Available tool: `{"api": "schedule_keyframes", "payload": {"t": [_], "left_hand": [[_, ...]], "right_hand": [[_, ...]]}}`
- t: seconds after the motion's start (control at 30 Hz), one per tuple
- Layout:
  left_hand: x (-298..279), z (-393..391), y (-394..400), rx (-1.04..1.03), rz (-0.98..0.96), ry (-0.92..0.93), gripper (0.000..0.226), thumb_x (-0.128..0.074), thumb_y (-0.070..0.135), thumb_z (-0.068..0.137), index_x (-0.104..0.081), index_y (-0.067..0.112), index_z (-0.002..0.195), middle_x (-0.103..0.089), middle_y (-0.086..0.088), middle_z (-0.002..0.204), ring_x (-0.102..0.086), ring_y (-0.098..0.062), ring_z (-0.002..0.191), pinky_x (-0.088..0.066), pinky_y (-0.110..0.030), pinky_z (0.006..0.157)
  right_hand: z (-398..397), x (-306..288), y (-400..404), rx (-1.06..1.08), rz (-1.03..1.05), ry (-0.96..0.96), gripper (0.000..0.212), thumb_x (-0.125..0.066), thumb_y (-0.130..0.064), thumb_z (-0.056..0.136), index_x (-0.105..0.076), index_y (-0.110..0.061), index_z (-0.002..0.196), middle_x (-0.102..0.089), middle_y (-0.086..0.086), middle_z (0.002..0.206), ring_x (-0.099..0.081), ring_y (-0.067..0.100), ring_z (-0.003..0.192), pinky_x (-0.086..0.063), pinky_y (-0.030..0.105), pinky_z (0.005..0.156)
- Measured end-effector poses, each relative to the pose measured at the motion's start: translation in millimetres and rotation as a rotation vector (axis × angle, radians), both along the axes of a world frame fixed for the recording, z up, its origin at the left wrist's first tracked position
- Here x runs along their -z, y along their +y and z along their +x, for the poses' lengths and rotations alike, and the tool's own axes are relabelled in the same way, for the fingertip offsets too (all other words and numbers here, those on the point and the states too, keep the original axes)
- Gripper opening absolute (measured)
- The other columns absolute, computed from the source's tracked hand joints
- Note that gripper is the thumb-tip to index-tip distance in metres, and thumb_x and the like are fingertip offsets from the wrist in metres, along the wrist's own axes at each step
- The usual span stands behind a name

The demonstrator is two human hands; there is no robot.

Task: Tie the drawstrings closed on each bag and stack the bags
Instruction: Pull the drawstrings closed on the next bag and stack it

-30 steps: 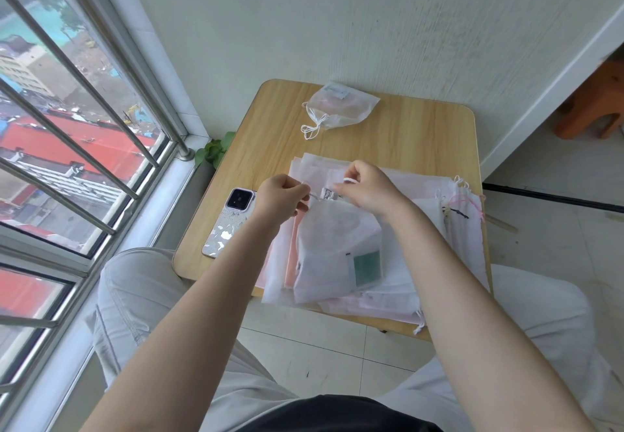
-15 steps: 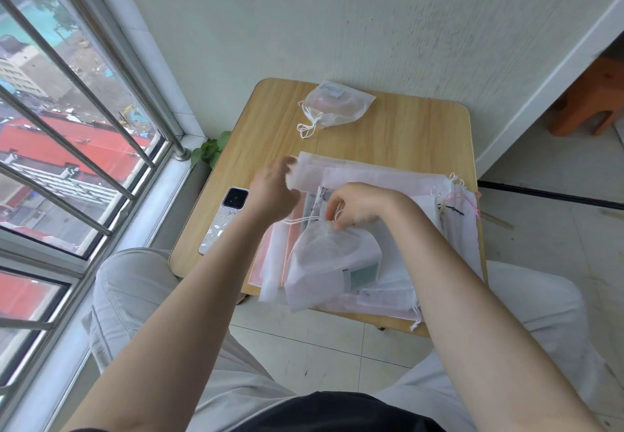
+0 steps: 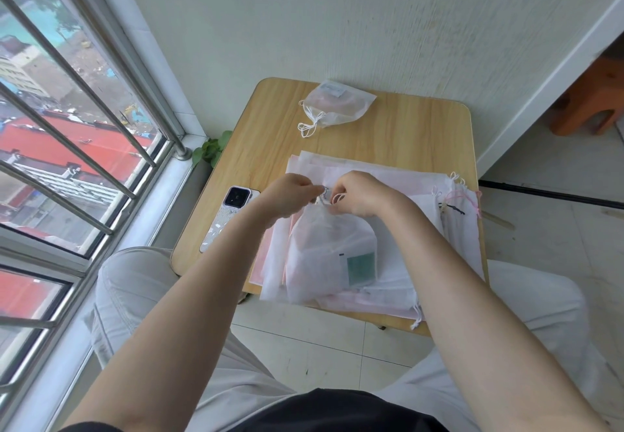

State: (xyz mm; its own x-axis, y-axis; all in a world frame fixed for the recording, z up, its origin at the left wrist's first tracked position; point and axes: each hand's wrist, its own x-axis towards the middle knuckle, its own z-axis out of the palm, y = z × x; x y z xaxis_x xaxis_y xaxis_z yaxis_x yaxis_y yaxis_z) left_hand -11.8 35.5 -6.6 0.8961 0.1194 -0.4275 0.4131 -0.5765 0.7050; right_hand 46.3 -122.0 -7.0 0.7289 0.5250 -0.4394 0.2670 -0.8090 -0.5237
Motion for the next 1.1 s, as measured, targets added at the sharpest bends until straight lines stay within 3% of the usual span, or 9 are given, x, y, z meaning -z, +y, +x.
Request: {"api": "schedule_keyframes", "payload": {"t": [0.07, 0.17, 0.23, 0.37, 0.47, 0.7, 0.83, 1.0, 1.1], "left_hand": [[-4.1, -3.8, -1.1, -0.078, -0.248, -0.001, 0.024, -0.054, 0.025, 0.098, -0.068, 0.008, 0.087, -0.056, 0.004, 0.065, -0.048, -0.009, 0.054, -0.036, -0.023, 0.055], [7.4, -7.3, -1.0, -0.106, -0.376, -0.011, 0.018, -0.063, 0.024, 0.093, -0.075, 0.011, 0.094, -0.064, -0.005, 0.079, -0.050, -0.018, 0.071, -0.037, -0.028, 0.061], [14.6, -8.9, -3.1, -0.150, -0.419, -0.029, 0.013, -0.065, 0.023, 0.092, -0.076, 0.017, 0.089, -0.066, -0.004, 0.080, -0.049, -0.019, 0.068, -0.033, -0.024, 0.055], [17.6, -10.6, -8.1, -0.238, -0.373, -0.057, 0.012, -0.066, 0.019, 0.092, -0.077, 0.012, 0.092, -0.070, 0.002, 0.078, -0.045, -0.011, 0.050, -0.031, -0.019, 0.044], [16.2, -10.2, -10.1, -0.261, -0.327, -0.066, 0.016, -0.070, 0.021, 0.089, -0.077, 0.007, 0.094, -0.066, 0.004, 0.068, -0.041, -0.010, 0.047, -0.032, -0.015, 0.042], [11.3, -6.3, -7.6, -0.216, -0.320, -0.074, 0.012, -0.069, 0.022, 0.087, -0.078, 0.013, 0.086, -0.065, 0.004, 0.064, -0.041, -0.011, 0.049, -0.031, -0.015, 0.041], [8.9, -5.5, -8.9, -0.161, -0.292, -0.047, 0.019, -0.068, 0.022, 0.087, -0.075, 0.009, 0.076, -0.060, 0.008, 0.055, -0.040, -0.009, 0.048, -0.033, -0.014, 0.043], [13.8, -7.8, -14.2, -0.064, -0.258, -0.039, 0.028, -0.072, 0.029, 0.086, -0.072, 0.002, 0.078, -0.058, 0.001, 0.063, -0.041, -0.010, 0.053, -0.034, -0.014, 0.048], [15.8, -8.7, -13.4, -0.105, -0.336, -0.025, 0.020, -0.066, 0.022, 0.090, -0.077, 0.006, 0.090, -0.061, 0.001, 0.070, -0.040, -0.011, 0.053, -0.031, -0.016, 0.047]], "right_hand": [[-1.0, 0.2, 2.2, 0.007, 0.006, 0.020, 0.019, -0.069, -0.024, 0.086, -0.064, -0.008, 0.076, -0.052, 0.007, 0.073, -0.047, 0.022, 0.068, -0.035, 0.028, 0.058], [-2.6, 1.7, 4.5, 0.013, 0.022, 0.039, 0.021, -0.069, -0.028, 0.086, -0.067, -0.008, 0.083, -0.061, 0.007, 0.082, -0.058, 0.023, 0.076, -0.044, 0.031, 0.066], [-2.8, 2.2, 3.2, 0.018, 0.011, 0.040, 0.025, -0.069, -0.031, 0.087, -0.067, -0.006, 0.083, -0.061, 0.007, 0.080, -0.058, 0.022, 0.074, -0.044, 0.030, 0.065], [-1.7, 0.0, -1.9, 0.019, 0.004, 0.084, 0.046, -0.073, -0.040, 0.082, -0.054, -0.001, 0.067, -0.041, 0.005, 0.070, -0.040, 0.019, 0.063, -0.030, 0.028, 0.058], [1.2, -2.0, -5.7, 0.053, 0.084, 0.145, 0.038, -0.071, -0.039, 0.084, -0.068, -0.002, 0.081, -0.048, 0.003, 0.075, -0.045, 0.018, 0.070, -0.035, 0.029, 0.065], [5.1, -8.3, -11.4, 0.132, 0.198, 0.239, 0.035, -0.061, -0.035, 0.091, -0.060, -0.010, 0.066, -0.057, 0.002, 0.069, -0.046, 0.015, 0.064, -0.037, 0.027, 0.068], [6.8, -8.7, -9.9, 0.297, 0.460, 0.313, 0.032, -0.060, -0.026, 0.092, -0.063, -0.007, 0.066, -0.062, 0.000, 0.062, -0.045, 0.016, 0.059, -0.036, 0.026, 0.061], [3.4, -8.9, -2.1, 0.367, 0.538, 0.268, 0.022, -0.063, -0.027, 0.092, -0.073, -0.008, 0.089, -0.062, 0.000, 0.073, -0.054, 0.012, 0.067, -0.038, 0.023, 0.063], [1.8, -9.2, 2.9, 0.398, 0.714, 0.240, 0.017, -0.061, -0.033, 0.095, -0.066, -0.036, 0.111, -0.063, -0.013, 0.111, -0.059, -0.004, 0.095, -0.042, 0.012, 0.071]]}}
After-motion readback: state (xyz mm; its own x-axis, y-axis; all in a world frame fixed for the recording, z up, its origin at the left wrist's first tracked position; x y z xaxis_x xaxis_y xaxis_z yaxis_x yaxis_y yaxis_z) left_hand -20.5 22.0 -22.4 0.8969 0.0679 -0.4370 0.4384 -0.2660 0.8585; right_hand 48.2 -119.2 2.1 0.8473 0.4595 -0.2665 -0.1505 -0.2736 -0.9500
